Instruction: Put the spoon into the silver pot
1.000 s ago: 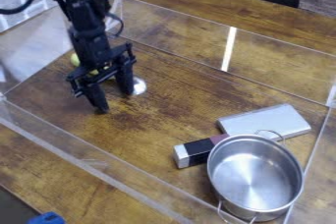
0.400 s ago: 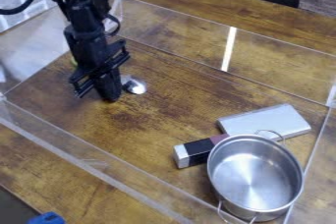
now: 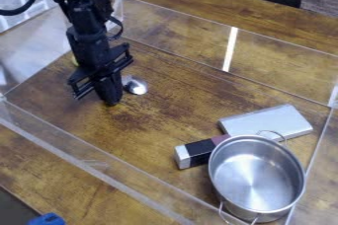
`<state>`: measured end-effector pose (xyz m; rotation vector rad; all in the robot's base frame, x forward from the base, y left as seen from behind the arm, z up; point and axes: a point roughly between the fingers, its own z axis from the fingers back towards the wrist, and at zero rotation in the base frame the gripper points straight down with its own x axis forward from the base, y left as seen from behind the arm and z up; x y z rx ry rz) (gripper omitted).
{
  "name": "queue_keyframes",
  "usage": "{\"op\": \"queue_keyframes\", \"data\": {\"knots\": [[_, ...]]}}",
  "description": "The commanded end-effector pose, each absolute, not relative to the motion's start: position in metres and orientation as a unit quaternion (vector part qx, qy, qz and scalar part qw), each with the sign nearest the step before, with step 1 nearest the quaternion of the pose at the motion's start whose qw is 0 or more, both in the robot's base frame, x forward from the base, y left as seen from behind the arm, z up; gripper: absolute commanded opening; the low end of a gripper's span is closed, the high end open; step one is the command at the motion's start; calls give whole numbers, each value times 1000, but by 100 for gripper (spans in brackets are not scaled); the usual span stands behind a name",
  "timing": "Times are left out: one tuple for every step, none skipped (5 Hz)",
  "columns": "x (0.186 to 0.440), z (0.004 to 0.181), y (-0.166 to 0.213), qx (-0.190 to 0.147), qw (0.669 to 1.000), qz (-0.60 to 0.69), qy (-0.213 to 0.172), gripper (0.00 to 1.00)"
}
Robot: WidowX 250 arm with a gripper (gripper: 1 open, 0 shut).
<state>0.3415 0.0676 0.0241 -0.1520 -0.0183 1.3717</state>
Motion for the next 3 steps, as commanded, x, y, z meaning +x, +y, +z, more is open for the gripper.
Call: {"op": "queue_keyframes", "data": {"knots": [[352,58,75,-90,761,640,-55,0],[357,75,64,-100,763,637,-53,0],[371,101,44,-116,766,631,-44,0]]}}
